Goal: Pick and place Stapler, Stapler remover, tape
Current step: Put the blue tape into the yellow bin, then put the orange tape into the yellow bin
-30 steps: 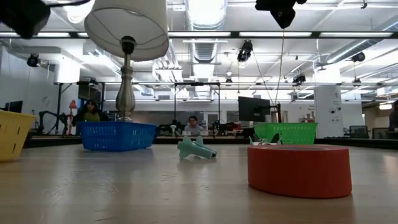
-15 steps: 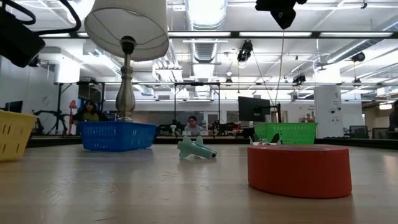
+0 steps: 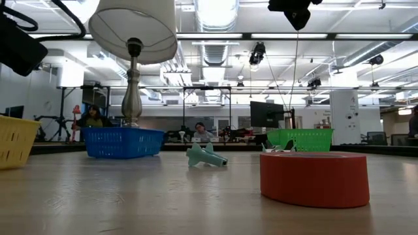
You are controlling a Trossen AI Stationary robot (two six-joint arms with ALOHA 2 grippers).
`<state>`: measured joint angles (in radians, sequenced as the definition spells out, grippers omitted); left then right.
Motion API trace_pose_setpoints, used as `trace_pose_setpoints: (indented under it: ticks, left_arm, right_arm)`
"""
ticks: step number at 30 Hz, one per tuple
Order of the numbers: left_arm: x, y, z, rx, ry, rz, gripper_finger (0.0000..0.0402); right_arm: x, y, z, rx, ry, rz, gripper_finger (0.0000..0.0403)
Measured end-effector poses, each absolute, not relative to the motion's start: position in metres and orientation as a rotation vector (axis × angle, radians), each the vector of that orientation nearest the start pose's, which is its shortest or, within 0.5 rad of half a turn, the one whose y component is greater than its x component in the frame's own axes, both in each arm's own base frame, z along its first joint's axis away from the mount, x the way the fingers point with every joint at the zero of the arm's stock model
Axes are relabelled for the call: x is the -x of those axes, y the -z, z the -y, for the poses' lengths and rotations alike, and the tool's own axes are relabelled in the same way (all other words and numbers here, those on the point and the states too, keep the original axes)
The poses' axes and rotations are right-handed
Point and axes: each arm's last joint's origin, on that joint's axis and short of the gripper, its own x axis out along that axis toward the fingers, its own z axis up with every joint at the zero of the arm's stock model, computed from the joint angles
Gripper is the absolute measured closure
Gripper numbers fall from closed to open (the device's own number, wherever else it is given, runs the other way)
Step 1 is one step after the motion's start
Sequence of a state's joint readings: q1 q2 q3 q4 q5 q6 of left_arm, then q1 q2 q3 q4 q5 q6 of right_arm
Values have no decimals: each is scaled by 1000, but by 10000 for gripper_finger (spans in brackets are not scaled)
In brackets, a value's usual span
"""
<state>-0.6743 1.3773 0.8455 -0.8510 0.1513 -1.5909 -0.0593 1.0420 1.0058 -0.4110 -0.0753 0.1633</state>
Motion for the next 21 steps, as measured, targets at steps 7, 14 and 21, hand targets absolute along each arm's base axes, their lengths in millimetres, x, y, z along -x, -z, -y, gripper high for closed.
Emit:
trace_pose_setpoints:
  ticks: [7, 14, 21]
  left_arm:
    - [-175, -199, 145, 928, -551, -1509, 242]
    - [-198, -236, 143, 1024, -547, -1274, 239]
    - [-239, -271, 125, 1075, -470, -843, 239]
  right_arm:
    - [-221, -341, 11, -192, 21, -446, 360]
    - [-221, -340, 11, -204, 21, -451, 360]
    - [-219, -337, 10, -250, 28, -490, 360]
